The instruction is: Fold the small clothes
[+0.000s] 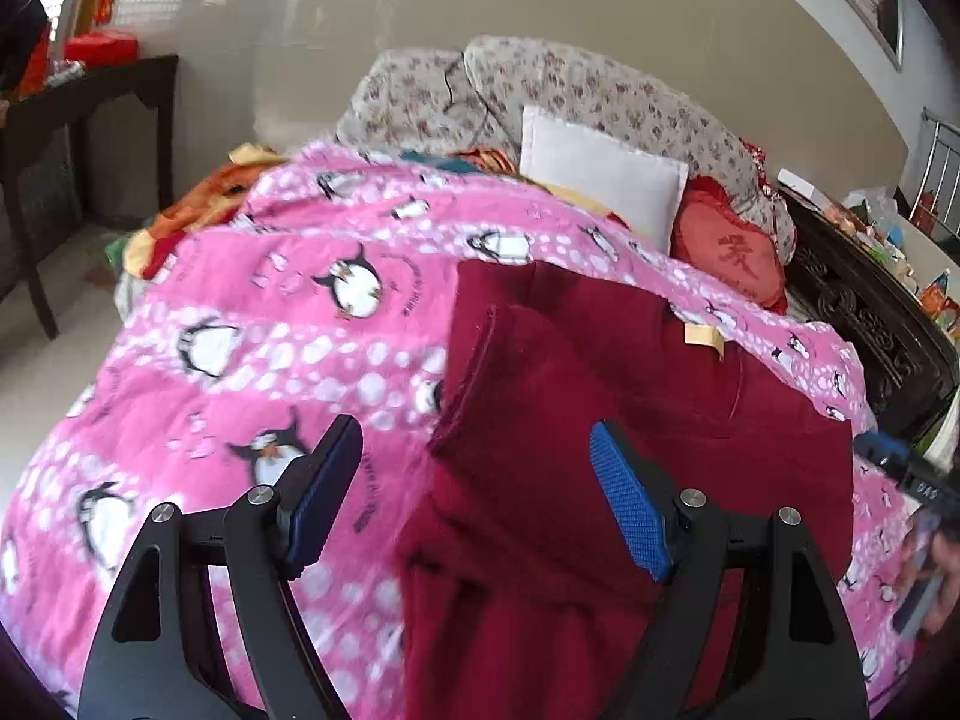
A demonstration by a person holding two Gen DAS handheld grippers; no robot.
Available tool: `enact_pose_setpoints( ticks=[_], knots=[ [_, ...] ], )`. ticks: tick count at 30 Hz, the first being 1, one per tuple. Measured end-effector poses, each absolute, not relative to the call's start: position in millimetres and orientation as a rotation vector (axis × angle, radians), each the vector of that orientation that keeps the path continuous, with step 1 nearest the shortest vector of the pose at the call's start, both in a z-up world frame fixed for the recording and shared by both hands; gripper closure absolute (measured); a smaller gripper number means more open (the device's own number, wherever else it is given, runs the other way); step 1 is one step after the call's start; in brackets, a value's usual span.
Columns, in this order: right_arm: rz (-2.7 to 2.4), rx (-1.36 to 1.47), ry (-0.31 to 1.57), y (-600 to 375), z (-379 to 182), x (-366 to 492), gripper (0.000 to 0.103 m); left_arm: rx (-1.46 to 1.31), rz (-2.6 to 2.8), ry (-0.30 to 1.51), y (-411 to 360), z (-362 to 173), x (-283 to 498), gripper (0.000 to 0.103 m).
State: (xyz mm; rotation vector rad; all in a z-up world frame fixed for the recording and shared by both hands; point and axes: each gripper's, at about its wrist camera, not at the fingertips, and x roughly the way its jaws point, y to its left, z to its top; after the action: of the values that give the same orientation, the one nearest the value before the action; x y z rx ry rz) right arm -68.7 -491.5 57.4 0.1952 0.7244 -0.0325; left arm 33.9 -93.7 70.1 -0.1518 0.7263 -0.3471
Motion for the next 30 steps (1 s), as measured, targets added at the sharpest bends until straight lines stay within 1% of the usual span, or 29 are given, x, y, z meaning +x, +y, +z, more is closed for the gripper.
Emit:
enact_pose_setpoints(
  ticks=[1, 2, 3, 4, 6, 8, 10, 13, 14, 15, 17, 20, 23, 26, 29, 30],
  knots=[
    [0.004, 0.256, 0.738, -498, 50, -66, 0.031, -0.148, -0.348, 0.746, -98, 66, 39, 0.024],
    [0.051, 0.298, 0.747, -497, 43, -59, 0.038, -0.145, -0.353, 0.764, -102, 62, 43, 0.024],
    [0.090, 0.325, 0.748, -498, 37, -55, 0.066, -0.145, -0.363, 0.786, -106, 57, 48, 0.024],
    [0.051, 0.294, 0.734, -496, 38, -50, 0.078, -0.146, -0.364, 0.798, -109, 53, 51, 0.024],
    [0.043, 0.245, 0.687, -494, 47, -51, 0.085, -0.150, -0.334, 0.807, -109, 48, 53, 0.024],
    [0.025, 0.216, 0.611, -494, 61, -61, 0.087, -0.158, -0.306, 0.806, -105, 44, 53, 0.024],
    [-0.034, 0.194, 0.570, -502, 62, -62, 0.087, -0.162, -0.280, 0.816, -102, 33, 54, 0.024],
    [-0.050, 0.262, 0.662, -516, 35, -42, 0.087, -0.146, -0.260, 0.807, -103, 24, 51, 0.024],
    [-0.041, 0.281, 0.652, -519, 36, -45, 0.085, -0.134, -0.259, 0.809, -105, 26, 49, 0.024],
    [-0.039, 0.312, 0.650, -524, 39, -52, 0.073, -0.127, -0.261, 0.816, -105, 28, 48, 0.024],
    [-0.094, 0.343, 0.631, -531, 52, -70, 0.063, -0.123, -0.257, 0.814, -103, 37, 42, 0.024],
    [0.023, 0.329, 0.585, -516, 72, -96, 0.063, -0.136, -0.275, 0.757, -101, 53, 31, 0.024],
    [0.139, 0.226, 0.631, -473, 74, -106, 0.063, -0.122, -0.299, 0.741, -110, 60, 33, 0.024],
    [0.172, 0.130, 0.707, -440, 59, -109, 0.063, -0.082, -0.285, 0.777, -123, 50, 44, 0.024],
    [0.114, 0.055, 0.782, -432, 34, -109, 0.063, -0.049, -0.248, 0.854, -126, 28, 56, 0.024],
    [0.083, 0.038, 0.805, -435, 25, -109, 0.064, -0.055, -0.250, 0.865, -124, 21, 59, 0.024]
  ],
)
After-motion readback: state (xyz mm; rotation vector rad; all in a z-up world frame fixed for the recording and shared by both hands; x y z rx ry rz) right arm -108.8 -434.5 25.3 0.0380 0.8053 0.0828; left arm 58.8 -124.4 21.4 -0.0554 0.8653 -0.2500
